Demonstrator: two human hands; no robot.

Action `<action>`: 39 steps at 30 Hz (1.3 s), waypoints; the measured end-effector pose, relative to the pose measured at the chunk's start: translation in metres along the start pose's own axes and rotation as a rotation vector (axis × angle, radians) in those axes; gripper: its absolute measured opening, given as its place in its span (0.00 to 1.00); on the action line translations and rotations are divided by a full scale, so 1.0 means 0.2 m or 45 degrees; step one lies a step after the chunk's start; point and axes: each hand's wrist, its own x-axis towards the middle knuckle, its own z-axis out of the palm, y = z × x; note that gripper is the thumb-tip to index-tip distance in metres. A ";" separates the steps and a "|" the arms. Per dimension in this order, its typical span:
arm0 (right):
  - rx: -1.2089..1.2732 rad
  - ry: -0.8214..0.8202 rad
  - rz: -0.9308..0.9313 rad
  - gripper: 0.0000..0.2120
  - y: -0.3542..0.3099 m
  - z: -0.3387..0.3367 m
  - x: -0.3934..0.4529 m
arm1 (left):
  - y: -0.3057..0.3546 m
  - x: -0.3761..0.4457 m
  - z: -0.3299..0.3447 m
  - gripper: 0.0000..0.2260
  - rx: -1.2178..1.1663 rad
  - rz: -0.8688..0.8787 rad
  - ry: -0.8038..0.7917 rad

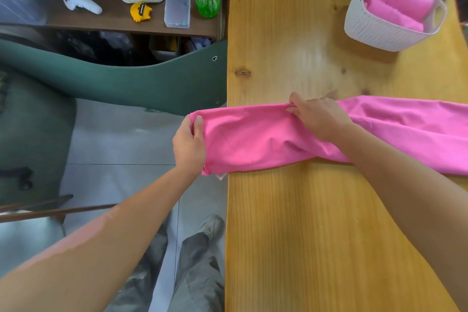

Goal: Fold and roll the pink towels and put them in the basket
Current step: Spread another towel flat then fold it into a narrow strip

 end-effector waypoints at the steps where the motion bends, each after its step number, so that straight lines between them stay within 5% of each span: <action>1: -0.025 -0.012 0.000 0.12 0.00 0.00 0.02 | -0.01 0.02 0.00 0.14 0.044 -0.016 -0.015; 9: -0.094 -0.040 0.046 0.13 0.01 0.08 0.08 | -0.05 0.05 -0.02 0.14 0.050 -0.347 -0.219; 11: -0.017 0.037 0.091 0.14 0.01 0.09 0.06 | -0.05 -0.02 -0.04 0.25 -0.038 -0.406 -0.193; 13: 0.017 0.133 0.125 0.16 0.02 0.09 0.02 | -0.02 -0.07 -0.04 0.30 0.164 -0.201 -0.006; 15: 0.018 0.184 0.157 0.17 0.04 0.08 -0.03 | 0.05 -0.11 -0.01 0.25 0.497 0.248 0.091; 18: 0.038 0.189 0.215 0.18 0.14 0.05 -0.12 | 0.18 -0.13 0.11 0.13 0.624 0.806 -0.221; 21: 0.093 0.145 0.244 0.17 0.31 0.02 -0.24 | 0.29 -0.16 0.29 0.09 0.659 1.021 -0.558; 25: 0.100 0.147 0.247 0.12 0.52 -0.01 -0.41 | 0.38 -0.15 0.53 0.10 0.723 1.077 -0.705; 32: 0.119 0.005 0.430 0.08 0.86 0.06 -0.61 | 0.36 -0.02 0.75 0.28 1.000 0.927 -0.496; 39: 0.119 0.105 0.451 0.06 1.00 0.06 -0.60 | 0.32 0.08 0.80 0.19 1.029 1.017 -0.459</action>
